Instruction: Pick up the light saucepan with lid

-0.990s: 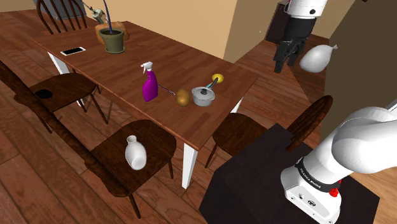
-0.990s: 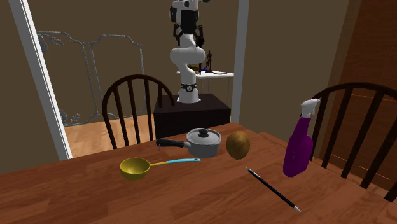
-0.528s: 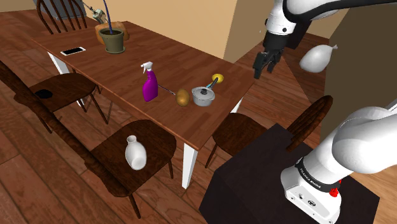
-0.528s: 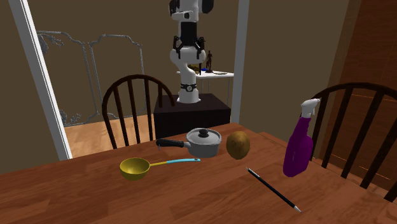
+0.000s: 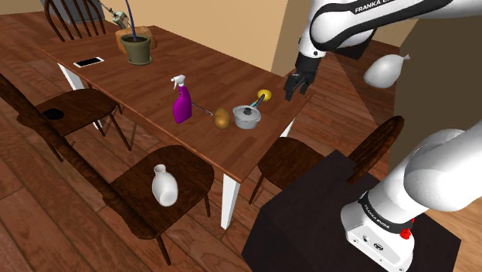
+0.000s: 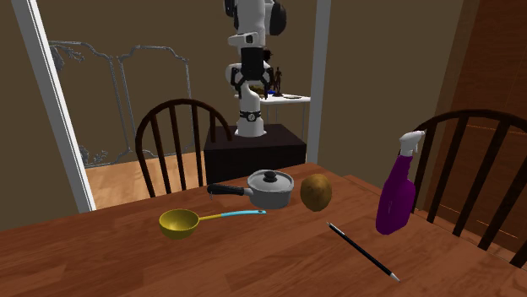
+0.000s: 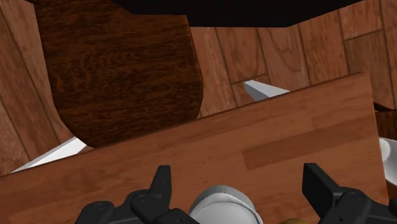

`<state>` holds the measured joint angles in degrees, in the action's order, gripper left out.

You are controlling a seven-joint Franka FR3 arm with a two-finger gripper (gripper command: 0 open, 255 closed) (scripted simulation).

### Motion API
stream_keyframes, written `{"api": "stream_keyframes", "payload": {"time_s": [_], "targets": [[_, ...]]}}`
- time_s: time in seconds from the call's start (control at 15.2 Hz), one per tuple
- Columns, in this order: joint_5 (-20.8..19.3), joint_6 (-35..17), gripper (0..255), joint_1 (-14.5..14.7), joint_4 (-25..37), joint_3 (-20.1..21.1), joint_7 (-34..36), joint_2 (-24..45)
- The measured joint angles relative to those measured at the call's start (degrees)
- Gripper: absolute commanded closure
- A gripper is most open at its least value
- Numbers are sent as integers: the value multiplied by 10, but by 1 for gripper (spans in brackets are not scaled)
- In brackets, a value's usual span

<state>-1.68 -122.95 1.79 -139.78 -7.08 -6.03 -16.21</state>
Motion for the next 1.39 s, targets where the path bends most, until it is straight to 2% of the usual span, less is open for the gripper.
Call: {"api": "stream_keyframes", "payload": {"time_s": [0.4, 0.73, 0.92, 1.32, 1.39], "targets": [[36, -102, 0, 12, 54, -3, -24, 126], [77, -171, 0, 13, 124, 1, -56, 242], [100, -202, 0, 10, 167, 8, -74, 302], [133, -230, 0, -4, 284, 26, -100, 420], [135, -237, 0, -4, 287, 28, -101, 428]]}}
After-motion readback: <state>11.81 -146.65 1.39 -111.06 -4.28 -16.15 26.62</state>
